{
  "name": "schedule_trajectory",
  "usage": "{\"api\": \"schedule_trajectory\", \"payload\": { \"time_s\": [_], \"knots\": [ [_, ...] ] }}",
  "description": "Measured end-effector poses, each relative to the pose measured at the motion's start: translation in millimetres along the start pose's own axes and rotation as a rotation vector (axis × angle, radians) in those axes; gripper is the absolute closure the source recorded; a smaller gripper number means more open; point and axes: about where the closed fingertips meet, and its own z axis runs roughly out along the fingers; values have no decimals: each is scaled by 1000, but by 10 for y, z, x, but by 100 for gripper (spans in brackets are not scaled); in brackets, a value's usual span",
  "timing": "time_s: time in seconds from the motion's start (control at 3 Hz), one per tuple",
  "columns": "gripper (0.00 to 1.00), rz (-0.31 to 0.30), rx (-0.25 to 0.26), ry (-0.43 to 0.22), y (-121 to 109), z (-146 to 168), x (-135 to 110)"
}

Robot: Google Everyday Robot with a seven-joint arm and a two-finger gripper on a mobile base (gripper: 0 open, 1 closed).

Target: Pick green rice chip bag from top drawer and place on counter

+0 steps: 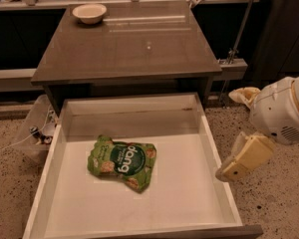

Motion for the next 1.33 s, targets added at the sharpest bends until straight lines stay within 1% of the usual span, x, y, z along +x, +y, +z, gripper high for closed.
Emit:
{"api": "schedule_trajectory", "payload": {
  "time_s": [0.33,0.67,1.0,1.33],
  "knots": [
    [0,3,-2,17,1,79,12],
    [0,44,-39,31,-57,447,200],
    [0,56,-68,29,-109,822,310],
    [0,6,-109,19,-13,1045,282]
  ]
}}
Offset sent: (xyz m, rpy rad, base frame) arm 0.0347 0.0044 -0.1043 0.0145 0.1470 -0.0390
